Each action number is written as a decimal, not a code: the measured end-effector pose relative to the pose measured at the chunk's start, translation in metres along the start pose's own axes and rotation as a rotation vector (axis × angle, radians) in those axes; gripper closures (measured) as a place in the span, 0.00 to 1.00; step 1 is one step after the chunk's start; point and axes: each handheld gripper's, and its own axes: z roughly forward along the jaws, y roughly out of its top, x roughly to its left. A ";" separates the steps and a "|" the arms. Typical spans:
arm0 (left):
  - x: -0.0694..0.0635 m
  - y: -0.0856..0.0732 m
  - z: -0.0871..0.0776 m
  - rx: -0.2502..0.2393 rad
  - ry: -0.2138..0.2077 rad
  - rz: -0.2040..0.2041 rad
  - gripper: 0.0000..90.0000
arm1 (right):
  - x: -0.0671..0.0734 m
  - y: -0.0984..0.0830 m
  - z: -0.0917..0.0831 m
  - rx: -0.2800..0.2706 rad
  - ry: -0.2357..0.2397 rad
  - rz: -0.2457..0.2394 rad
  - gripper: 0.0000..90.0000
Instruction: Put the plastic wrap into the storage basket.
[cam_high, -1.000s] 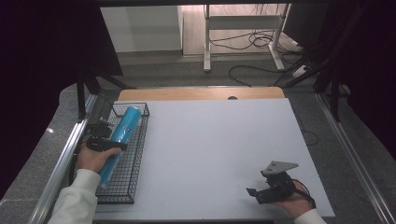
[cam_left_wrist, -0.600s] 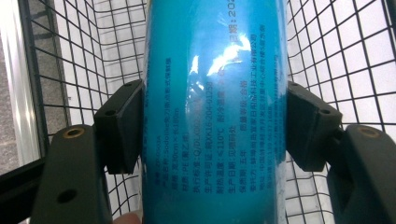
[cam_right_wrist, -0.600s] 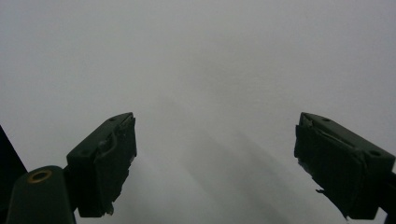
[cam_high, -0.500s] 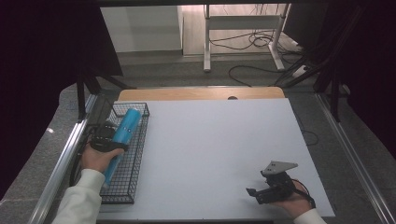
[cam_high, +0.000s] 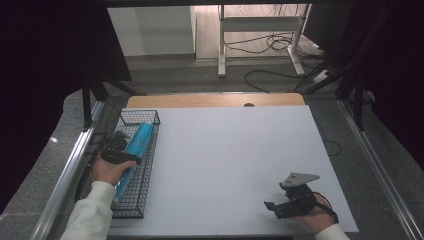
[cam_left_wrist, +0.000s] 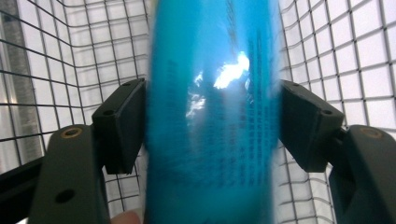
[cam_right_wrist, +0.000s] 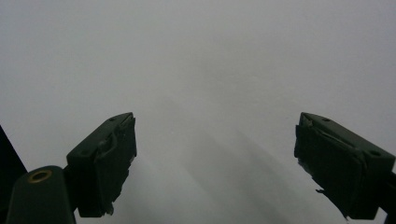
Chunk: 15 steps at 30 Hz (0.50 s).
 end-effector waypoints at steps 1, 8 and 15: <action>0.000 0.003 -0.016 -0.065 -0.006 -0.016 0.33 | 0.000 0.000 0.000 0.000 -0.001 0.001 0.15; -0.009 0.005 -0.041 -0.106 -0.108 0.021 0.19 | 0.001 0.000 -0.001 -0.001 -0.003 -0.001 0.15; -0.017 -0.006 -0.059 -0.196 -0.245 0.069 0.15 | 0.000 0.000 -0.001 -0.004 -0.004 0.004 0.15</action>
